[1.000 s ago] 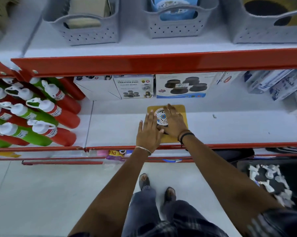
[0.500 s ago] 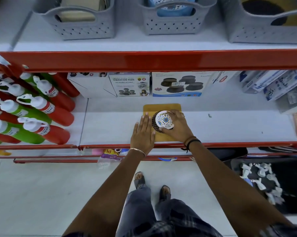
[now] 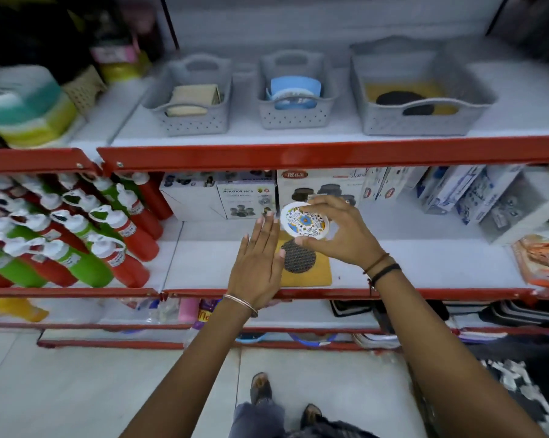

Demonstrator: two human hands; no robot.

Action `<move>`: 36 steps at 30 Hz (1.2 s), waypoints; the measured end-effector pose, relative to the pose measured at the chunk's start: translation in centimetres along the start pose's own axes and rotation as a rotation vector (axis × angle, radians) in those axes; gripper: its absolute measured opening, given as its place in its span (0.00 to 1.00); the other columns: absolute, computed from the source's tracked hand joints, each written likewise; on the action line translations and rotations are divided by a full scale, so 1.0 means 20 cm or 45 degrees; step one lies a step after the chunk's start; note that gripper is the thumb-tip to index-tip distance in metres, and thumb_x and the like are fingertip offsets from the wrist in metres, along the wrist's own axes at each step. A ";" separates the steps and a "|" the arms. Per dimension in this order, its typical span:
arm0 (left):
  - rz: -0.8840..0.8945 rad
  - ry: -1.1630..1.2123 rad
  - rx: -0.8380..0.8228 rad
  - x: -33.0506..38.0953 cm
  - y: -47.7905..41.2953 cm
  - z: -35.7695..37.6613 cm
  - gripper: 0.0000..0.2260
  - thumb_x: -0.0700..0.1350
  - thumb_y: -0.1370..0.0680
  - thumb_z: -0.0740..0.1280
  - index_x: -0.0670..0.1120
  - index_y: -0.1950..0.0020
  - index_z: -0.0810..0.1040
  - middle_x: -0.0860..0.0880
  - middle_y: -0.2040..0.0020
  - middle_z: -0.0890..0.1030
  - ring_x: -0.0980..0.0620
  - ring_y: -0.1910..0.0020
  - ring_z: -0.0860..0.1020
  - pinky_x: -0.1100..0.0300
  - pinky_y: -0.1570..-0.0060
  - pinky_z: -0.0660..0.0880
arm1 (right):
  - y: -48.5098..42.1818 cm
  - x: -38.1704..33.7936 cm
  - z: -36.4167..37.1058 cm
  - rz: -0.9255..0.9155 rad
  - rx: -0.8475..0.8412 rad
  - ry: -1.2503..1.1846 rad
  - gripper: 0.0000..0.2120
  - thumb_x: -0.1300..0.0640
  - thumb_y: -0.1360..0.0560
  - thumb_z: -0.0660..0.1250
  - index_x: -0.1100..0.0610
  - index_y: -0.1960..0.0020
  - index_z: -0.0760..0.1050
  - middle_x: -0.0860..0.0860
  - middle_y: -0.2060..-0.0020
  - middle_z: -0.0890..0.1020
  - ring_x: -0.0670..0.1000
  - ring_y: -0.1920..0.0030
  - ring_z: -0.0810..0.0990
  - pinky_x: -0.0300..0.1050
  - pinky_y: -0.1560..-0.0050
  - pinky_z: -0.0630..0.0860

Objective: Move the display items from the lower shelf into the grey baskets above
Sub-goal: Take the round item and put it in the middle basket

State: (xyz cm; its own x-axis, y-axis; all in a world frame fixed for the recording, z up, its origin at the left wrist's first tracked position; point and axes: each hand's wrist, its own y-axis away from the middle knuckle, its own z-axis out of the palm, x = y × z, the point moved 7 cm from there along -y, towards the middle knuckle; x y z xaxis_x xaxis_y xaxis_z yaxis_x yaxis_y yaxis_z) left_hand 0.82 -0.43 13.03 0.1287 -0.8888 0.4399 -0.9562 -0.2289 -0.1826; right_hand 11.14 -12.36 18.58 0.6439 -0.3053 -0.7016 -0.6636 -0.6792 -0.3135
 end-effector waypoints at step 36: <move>0.191 -0.048 0.020 0.21 -1.18 -0.91 0.16 0.38 0.23 0.56 0.47 0.44 0.80 0.47 0.42 0.81 0.45 0.46 0.77 0.61 0.60 0.65 | -1.18 -0.15 -0.43 0.123 -0.225 0.596 0.15 0.44 0.31 0.69 0.51 0.49 0.79 0.48 0.39 0.77 0.52 0.38 0.72 0.53 0.34 0.66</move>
State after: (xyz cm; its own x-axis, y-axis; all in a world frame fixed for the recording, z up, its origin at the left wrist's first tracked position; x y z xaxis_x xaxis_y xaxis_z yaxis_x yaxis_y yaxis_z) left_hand 19.23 8.48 35.21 -0.0053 -0.9277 0.3732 -0.9613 -0.0981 -0.2576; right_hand 28.11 -1.10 33.61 0.7111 -0.6114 -0.3471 -0.6802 -0.7232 -0.1198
